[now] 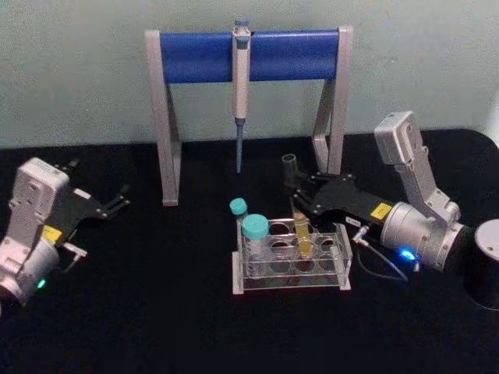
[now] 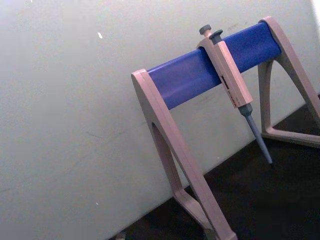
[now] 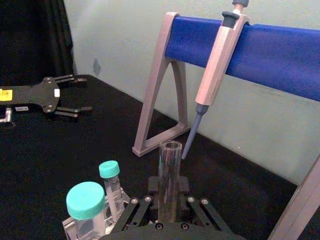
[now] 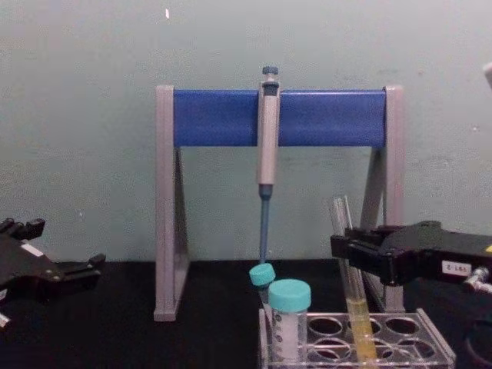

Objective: Pick up the test tube from the test tube rack, shake it, then place it back into the test tube rack.

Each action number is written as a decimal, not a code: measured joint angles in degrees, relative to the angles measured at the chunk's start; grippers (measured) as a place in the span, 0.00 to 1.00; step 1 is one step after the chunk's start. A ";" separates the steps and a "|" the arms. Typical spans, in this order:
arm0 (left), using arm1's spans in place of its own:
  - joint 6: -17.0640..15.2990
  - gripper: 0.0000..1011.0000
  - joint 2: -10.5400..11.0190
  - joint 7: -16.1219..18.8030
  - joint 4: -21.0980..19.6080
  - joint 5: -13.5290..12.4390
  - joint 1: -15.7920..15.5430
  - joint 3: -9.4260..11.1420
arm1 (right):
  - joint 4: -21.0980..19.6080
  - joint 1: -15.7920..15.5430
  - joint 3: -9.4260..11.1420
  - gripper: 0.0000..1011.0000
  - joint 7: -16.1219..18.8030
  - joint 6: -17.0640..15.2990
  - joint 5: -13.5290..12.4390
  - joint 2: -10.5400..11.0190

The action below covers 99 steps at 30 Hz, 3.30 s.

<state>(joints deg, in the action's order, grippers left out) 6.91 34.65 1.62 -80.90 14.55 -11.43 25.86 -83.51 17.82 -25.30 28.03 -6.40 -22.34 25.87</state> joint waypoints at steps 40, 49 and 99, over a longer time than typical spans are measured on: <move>0.00 0.99 0.00 0.00 0.00 0.00 0.00 0.00 | -6.63 -4.55 8.46 0.23 3.71 14.07 -11.99 1.91; 0.00 0.99 0.00 0.00 0.00 0.00 0.00 0.00 | -6.59 -4.53 8.33 0.23 3.15 14.63 -10.86 2.15; 0.00 0.99 0.00 0.00 0.00 0.00 0.00 0.00 | -10.69 -7.24 8.70 0.23 3.35 9.42 -11.74 12.60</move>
<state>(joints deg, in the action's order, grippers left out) 6.91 34.65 1.62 -80.90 14.55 -11.43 25.86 -94.21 10.58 -16.60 31.39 3.02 -34.08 38.47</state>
